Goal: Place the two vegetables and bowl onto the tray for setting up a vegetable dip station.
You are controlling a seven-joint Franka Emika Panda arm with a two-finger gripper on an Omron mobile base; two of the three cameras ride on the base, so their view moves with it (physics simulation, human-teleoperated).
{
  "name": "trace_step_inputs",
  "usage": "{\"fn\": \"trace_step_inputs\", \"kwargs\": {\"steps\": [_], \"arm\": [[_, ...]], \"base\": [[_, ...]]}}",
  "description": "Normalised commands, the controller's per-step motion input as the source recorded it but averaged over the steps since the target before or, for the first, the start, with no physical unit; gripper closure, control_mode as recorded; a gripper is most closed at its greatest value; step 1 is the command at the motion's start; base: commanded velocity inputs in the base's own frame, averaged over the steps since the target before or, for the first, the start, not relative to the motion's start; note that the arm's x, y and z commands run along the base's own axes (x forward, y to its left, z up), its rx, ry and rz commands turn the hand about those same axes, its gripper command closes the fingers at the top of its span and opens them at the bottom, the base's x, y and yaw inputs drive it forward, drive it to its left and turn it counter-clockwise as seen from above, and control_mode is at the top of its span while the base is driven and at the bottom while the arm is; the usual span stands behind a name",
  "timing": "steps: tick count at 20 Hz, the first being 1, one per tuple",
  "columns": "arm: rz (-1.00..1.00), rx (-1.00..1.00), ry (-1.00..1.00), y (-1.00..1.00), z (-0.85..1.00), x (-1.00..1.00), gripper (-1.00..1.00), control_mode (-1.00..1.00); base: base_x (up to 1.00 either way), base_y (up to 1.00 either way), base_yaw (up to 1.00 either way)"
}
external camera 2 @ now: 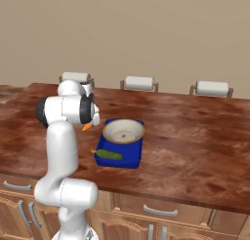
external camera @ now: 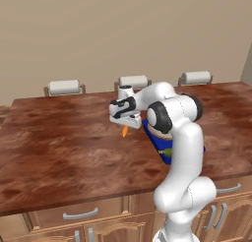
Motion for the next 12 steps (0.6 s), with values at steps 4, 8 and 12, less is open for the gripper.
{"fn": "trace_step_inputs", "kwargs": {"steps": [4,8,12], "arm": [[-0.05,0.00,0.00,0.00,-0.20,0.01,-1.00,-1.00],[-0.04,0.00,0.02,0.00,-0.21,0.02,1.00,-1.00],[-0.02,0.00,0.00,0.00,-0.08,0.00,1.00,-1.00]], "base": [[0.00,0.00,0.00],[0.00,0.00,0.00],[0.00,0.00,0.00]]}}
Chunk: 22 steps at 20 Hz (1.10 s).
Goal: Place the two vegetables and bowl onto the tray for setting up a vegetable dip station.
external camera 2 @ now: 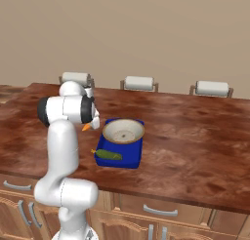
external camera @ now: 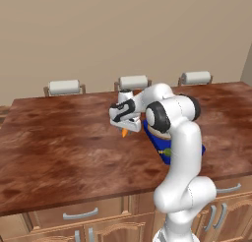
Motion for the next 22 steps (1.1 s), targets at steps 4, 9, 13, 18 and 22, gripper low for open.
{"fn": "trace_step_inputs", "kwargs": {"steps": [4,9,13,18,22], "arm": [[-0.02,0.00,-0.01,-0.01,0.06,-0.09,1.00,-1.00],[0.00,0.00,-0.03,0.00,0.24,-0.12,1.00,-1.00],[0.07,0.00,-0.02,0.00,0.33,-0.18,1.00,-1.00],[0.16,0.00,0.00,-0.01,0.38,-0.23,1.00,-1.00],[0.20,-0.01,0.00,-0.11,0.36,-0.31,1.00,-1.00]], "base": [[0.00,0.00,0.00],[0.00,0.00,0.00],[0.00,0.00,0.00],[0.00,0.00,0.00],[0.00,0.00,0.00]]}}
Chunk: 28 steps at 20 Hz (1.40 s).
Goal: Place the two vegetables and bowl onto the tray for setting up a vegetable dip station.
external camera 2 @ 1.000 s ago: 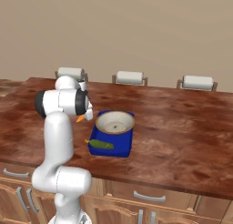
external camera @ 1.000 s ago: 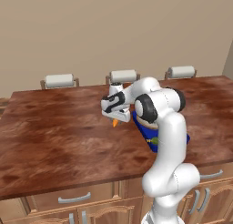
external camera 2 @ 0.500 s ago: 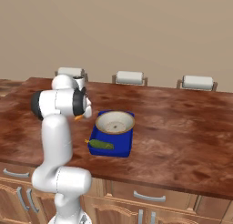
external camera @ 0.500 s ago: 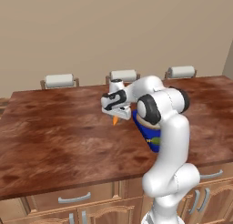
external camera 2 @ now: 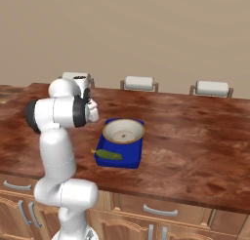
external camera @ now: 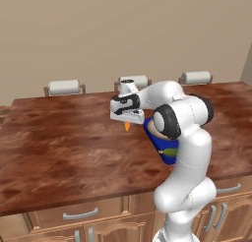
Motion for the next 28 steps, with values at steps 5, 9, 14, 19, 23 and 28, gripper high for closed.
{"fn": "trace_step_inputs", "kwargs": {"steps": [5,9,14,19,23,28], "arm": [[0.17,0.00,0.00,-0.18,0.35,-0.35,1.00,-1.00],[0.16,0.00,0.00,-0.18,0.37,-0.38,1.00,-1.00],[0.17,0.00,0.00,-0.17,0.35,-0.40,1.00,-1.00],[0.20,0.00,-0.05,-0.21,0.30,-0.43,1.00,-1.00],[0.26,0.00,-0.02,-0.24,0.28,-0.42,1.00,-1.00],[0.35,0.00,-0.05,-0.22,0.26,-0.44,1.00,-1.00]], "base": [[0.00,0.00,0.00],[0.00,0.00,0.00],[0.00,0.00,0.00],[0.00,0.00,0.00],[0.00,0.00,0.00],[0.00,0.00,0.00]]}}
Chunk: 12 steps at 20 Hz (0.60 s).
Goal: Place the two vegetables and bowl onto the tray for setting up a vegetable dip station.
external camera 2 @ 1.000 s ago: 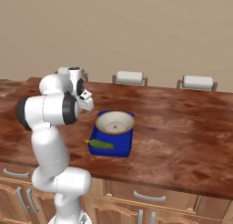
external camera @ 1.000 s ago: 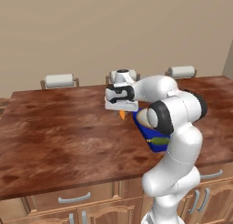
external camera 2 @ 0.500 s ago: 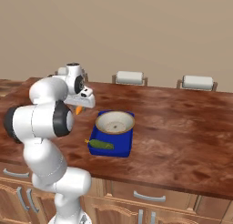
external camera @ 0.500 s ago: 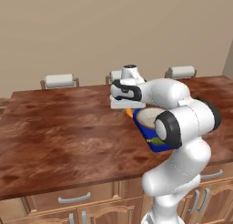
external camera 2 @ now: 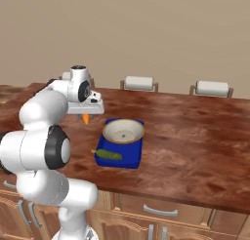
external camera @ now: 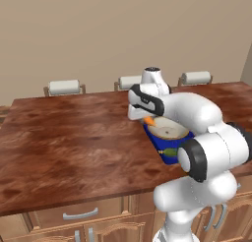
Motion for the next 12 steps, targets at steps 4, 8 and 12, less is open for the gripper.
{"fn": "trace_step_inputs", "kwargs": {"steps": [4,8,12], "arm": [[0.26,0.01,-0.07,-0.27,0.21,-0.48,1.00,-1.00],[0.14,0.01,-0.05,-0.28,0.20,-0.47,1.00,-1.00],[0.00,0.00,-0.06,-0.23,0.16,-0.42,1.00,-1.00]], "base": [[0.00,0.00,0.00],[0.00,0.00,0.00],[0.00,0.00,0.00]]}}
